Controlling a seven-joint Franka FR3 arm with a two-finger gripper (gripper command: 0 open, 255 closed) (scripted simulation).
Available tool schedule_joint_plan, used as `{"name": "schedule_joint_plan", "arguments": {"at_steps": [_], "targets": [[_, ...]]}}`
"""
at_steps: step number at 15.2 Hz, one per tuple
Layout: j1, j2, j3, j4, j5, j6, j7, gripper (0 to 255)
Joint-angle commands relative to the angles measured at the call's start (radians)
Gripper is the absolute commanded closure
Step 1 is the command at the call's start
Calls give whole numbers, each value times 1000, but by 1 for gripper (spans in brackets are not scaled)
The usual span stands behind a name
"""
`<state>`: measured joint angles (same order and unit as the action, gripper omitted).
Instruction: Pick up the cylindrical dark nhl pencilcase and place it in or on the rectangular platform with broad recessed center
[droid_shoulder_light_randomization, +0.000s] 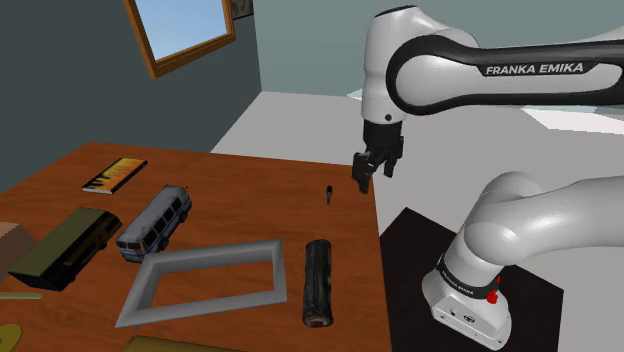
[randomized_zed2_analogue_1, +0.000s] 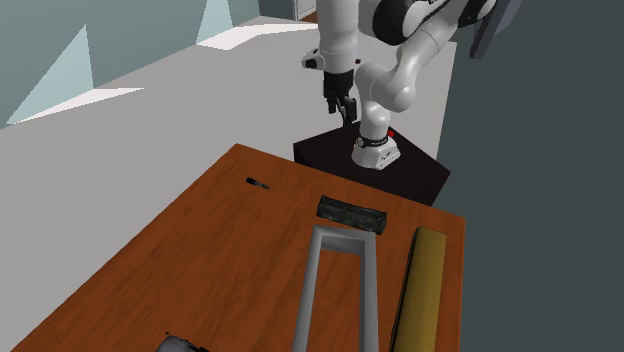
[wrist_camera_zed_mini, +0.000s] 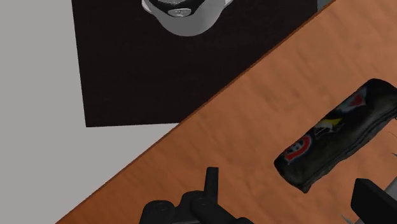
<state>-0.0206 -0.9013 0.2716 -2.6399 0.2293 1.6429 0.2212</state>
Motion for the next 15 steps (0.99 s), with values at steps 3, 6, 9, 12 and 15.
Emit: {"name": "schedule_joint_plan", "arguments": {"at_steps": [3,6,9,12,15], "targets": [[5,6,121,-74,111,98,188,0],[5,46,219,-110,194,188,320,0],[-5,114,323,-127,270,292,450,0],[-32,211,435,-125,333,409,580,0],[-86,332,556,-105,371,537,714,0]]}}
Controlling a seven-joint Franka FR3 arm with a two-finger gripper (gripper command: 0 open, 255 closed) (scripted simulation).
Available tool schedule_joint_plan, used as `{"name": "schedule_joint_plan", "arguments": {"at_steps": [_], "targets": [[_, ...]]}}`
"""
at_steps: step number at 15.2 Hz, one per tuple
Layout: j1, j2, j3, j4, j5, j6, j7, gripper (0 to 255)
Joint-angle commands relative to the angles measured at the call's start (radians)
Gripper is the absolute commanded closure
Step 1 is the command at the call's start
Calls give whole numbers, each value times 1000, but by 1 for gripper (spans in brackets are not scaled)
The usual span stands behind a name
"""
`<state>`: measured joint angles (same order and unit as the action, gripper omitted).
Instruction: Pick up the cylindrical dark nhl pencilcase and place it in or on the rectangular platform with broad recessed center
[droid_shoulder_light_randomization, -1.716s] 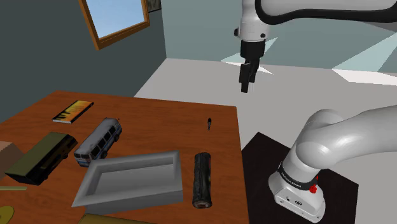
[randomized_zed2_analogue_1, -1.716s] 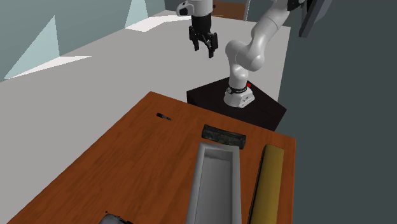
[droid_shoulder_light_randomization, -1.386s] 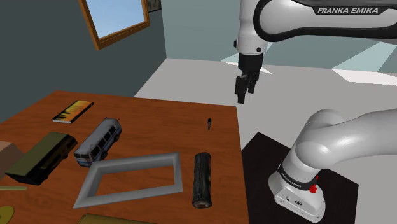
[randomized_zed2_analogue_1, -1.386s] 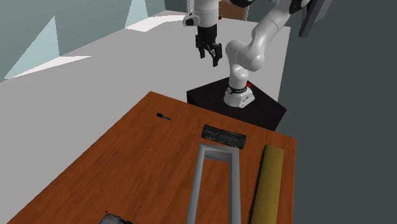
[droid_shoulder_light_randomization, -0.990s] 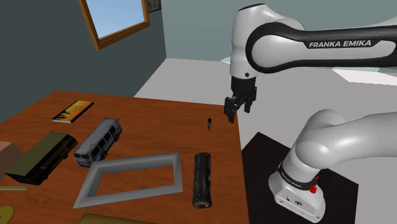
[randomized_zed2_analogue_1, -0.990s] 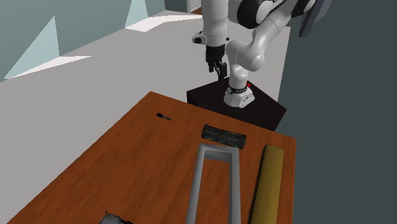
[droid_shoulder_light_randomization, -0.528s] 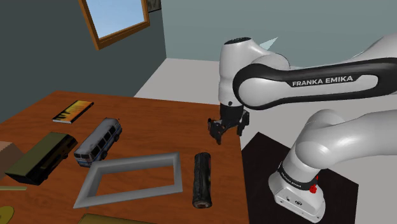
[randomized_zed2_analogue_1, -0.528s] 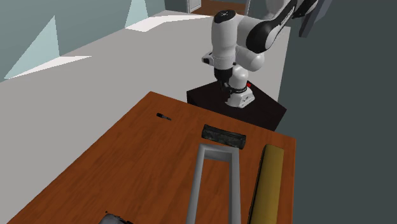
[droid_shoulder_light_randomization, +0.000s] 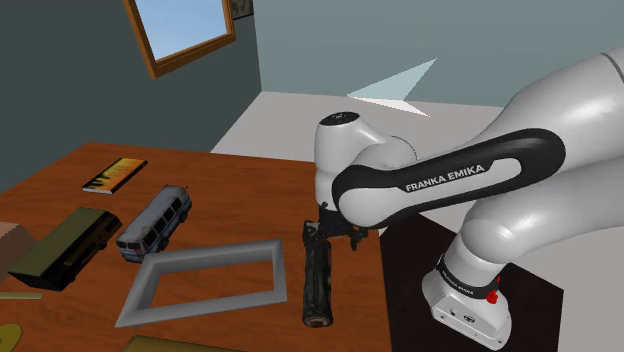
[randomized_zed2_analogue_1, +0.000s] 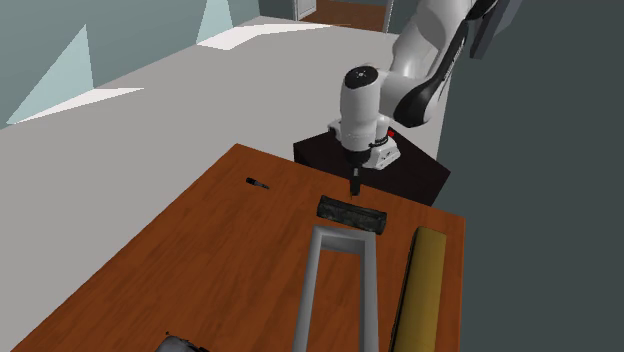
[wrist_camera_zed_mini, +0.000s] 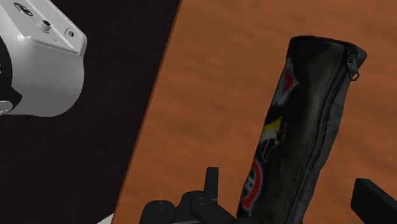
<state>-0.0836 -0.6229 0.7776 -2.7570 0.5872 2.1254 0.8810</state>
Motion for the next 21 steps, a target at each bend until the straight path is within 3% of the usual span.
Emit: {"name": "schedule_joint_plan", "arguments": {"at_steps": [1,4,9,12,20,21], "targets": [[-49,99,94,22,18,99,101,0],[-161,254,244,60,-11,242,261,0],[-205,332,304,43,-39,332,287,0],[-263,413,368,29,-92,418,328,0],[-261,413,367,29,-92,418,329,0],[-261,413,367,29,-92,418,329,255]]}}
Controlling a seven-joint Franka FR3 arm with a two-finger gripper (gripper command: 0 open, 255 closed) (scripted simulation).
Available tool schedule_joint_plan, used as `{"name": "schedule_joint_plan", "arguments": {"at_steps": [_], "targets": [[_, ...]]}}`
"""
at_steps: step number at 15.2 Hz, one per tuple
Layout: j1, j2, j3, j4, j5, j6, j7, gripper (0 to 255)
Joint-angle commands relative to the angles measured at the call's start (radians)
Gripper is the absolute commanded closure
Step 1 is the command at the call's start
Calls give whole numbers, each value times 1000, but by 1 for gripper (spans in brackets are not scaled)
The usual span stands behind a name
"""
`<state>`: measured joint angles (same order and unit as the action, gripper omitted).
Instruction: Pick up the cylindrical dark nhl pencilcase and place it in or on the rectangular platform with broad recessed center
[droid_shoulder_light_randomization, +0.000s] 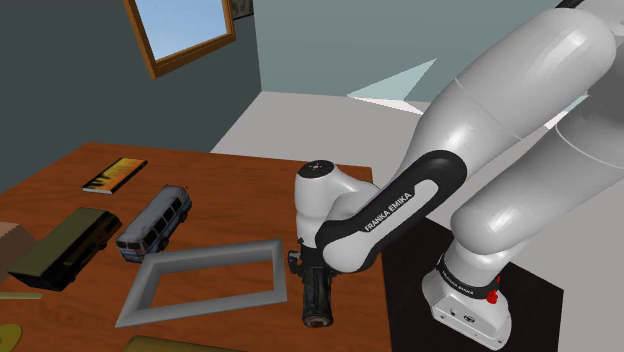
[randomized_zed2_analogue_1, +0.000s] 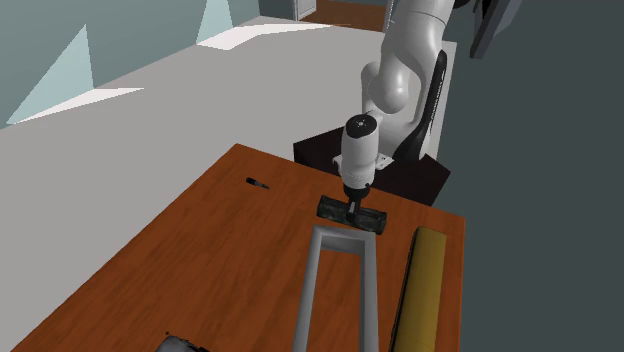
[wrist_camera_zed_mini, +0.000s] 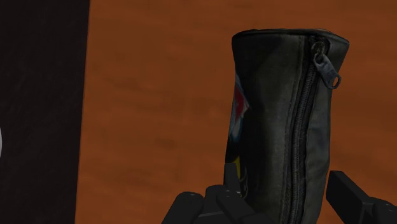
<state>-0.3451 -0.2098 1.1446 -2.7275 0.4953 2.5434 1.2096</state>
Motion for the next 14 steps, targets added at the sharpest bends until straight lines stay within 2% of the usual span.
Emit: {"name": "schedule_joint_plan", "arguments": {"at_steps": [1,9,14], "targets": [[0,0,0,0,0,0,0,255],[0,0,0,0,0,0,0,255],[80,-116,-84,17,73,-121,-52,255]]}}
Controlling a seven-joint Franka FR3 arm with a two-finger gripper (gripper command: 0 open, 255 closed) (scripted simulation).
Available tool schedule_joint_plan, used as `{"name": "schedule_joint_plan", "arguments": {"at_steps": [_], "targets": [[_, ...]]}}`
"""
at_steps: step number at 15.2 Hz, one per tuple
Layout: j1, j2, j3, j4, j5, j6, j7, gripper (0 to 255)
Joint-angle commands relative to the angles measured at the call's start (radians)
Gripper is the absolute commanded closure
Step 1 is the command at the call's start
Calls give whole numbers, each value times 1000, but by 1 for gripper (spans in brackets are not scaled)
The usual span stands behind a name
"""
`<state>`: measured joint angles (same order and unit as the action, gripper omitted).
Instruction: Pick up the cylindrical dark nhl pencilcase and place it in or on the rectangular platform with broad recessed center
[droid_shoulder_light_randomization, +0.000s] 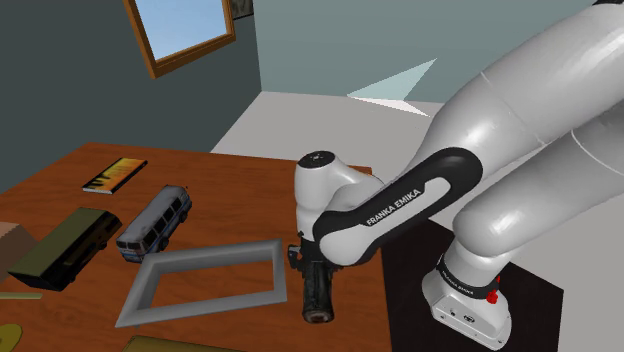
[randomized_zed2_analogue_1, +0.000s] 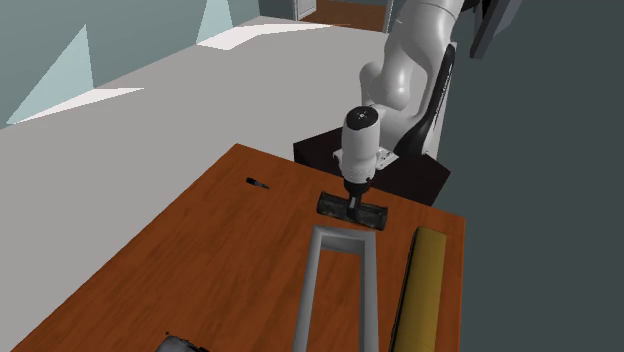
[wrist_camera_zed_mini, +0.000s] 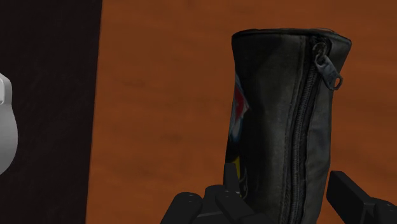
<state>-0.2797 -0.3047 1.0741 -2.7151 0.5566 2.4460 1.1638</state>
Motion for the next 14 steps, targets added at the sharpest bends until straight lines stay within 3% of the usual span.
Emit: {"name": "schedule_joint_plan", "arguments": {"at_steps": [1,14], "targets": [[27,-41,-29,8,19,-46,-12,255],[116,-238,-182,72,33,-305,-36,255]]}}
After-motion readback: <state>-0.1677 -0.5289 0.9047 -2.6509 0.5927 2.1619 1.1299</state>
